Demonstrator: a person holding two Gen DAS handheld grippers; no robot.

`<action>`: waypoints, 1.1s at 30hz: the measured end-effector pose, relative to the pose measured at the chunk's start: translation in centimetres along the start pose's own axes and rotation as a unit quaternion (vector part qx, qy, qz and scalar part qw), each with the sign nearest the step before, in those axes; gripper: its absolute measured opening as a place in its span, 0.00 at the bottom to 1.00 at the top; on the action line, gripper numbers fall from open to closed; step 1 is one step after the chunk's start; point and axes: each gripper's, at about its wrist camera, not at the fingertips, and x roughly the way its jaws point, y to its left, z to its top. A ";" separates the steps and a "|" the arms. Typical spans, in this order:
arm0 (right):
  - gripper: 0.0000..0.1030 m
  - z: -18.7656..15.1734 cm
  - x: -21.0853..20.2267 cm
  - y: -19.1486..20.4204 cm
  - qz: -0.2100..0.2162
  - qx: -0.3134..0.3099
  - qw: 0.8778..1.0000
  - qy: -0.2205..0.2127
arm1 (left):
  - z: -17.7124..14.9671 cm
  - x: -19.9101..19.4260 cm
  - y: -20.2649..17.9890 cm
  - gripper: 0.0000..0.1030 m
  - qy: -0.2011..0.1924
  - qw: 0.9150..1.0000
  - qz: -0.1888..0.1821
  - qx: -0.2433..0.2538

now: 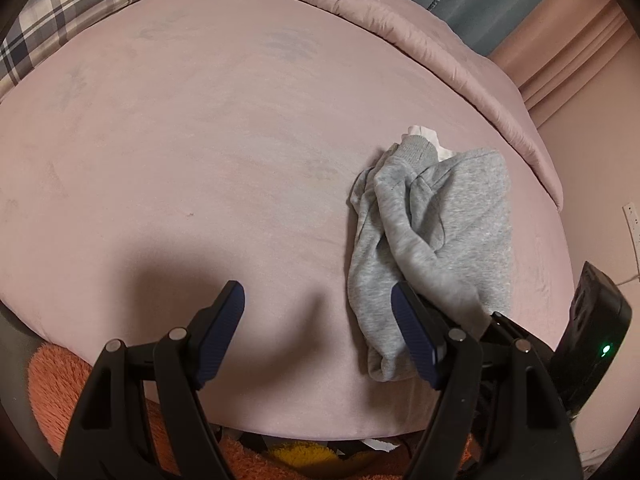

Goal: Fold small clothes

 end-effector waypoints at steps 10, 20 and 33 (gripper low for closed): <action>0.23 0.5 -0.5 0.4 -0.015 -0.001 1.000 -0.006 | 0.1 -0.3 -0.2 0.78 -0.001 1.000 -0.006 0.004; 0.62 0.4 -5.1 -0.9 0.043 0.016 0.998 -0.047 | 1.0 -1.5 -0.9 0.90 -0.025 0.999 -0.022 0.008; 0.76 -0.4 -7.6 -6.4 -0.011 0.108 0.991 -0.078 | 1.6 0.8 -5.9 0.99 -0.008 0.995 -0.077 0.058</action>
